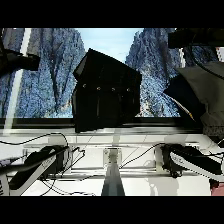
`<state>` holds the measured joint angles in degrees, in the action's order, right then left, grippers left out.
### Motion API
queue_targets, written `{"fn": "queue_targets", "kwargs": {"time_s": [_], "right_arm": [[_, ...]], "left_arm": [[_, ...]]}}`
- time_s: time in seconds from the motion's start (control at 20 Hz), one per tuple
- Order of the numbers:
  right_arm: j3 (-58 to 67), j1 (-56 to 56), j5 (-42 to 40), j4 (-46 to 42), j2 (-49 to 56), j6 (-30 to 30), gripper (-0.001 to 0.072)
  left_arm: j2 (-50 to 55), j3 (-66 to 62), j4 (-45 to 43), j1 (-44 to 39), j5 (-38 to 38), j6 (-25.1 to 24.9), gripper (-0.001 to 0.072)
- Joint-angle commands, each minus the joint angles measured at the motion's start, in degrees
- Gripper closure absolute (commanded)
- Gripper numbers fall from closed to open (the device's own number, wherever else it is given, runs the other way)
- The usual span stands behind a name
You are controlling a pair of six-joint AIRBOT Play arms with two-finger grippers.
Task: Fold the clothes and pants, and hang the long-sleeved shirts on hangers.
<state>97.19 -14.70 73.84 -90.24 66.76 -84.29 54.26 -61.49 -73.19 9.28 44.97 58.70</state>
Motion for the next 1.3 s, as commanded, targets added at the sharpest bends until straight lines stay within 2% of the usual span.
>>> {"fn": "queue_targets", "kwargs": {"time_s": [0.0,0.2,0.25,0.4,0.5,0.6,0.65,0.7,0.75,0.9,1.0,1.05,1.15,1.25], "right_arm": [[0.0,0.0,-0.2,0.1,0.0,0.0,0.0668],[0.0,1.1,-5.5,-2.9,0.4,0.9,0.0668],[0.0,2.8,-3.1,-4.5,0.8,2.8,0.0669],[-2.9,12.9,12.6,-3.3,4.1,7.7,0.0669],[-10.3,20.3,22.2,3.0,5.9,10.5,0.0669],[-22.4,26.7,22.6,17.1,5.9,10.5,0.0666],[-28.2,28.4,20.7,22.6,5.9,10.4,0.0602],[-33.8,28.9,17.9,27.1,5.9,10.4,0.0377],[-39.6,28.6,14.3,31.2,5.9,10.5,0.0199],[-52.6,24.4,1.4,40.5,5.9,10.7,0.0179],[-57.3,19.9,-5.6,42.4,5.9,10.7,0.0089],[-58.5,17.6,-7.9,42.4,5.9,10.4,0.0088],[-59.8,12.9,-11.7,42.4,6.0,7.9,0.0089],[-59.9,8.7,-14.4,42.4,7.3,6.8,0.0089]], "left_arm": [[0.0,0.0,0.0,0.0,0.0,0.0,-0.0001],[0.0,0.0,0.0,0.0,0.0,0.0,-0.0001],[0.0,0.0,0.0,0.0,0.0,0.0,-0.0001],[0.0,0.0,0.8,0.0,0.0,1.1,-0.0001],[0.0,0.0,2.6,0.0,0.0,2.6,-0.0001],[0.0,0.0,3.4,0.0,0.1,2.6,-0.0001],[0.0,0.0,3.3,0.0,0.6,2.6,-0.0002],[0.0,0.0,3.1,0.1,1.7,2.6,-0.0002],[0.0,0.0,2.6,0.1,2.8,2.6,-0.0001],[0.0,0.4,2.1,0.1,4.9,2.6,0.0012],[0.7,1.6,-0.8,0.1,7.0,2.6,0.0249],[1.0,2.5,-2.8,0.1,9.1,2.6,0.0299],[1.9,5.4,-2.9,1.4,14.3,2.7,0.0299],[2.8,9.7,2.2,3.6,20.8,2.8,0.0299]]}}
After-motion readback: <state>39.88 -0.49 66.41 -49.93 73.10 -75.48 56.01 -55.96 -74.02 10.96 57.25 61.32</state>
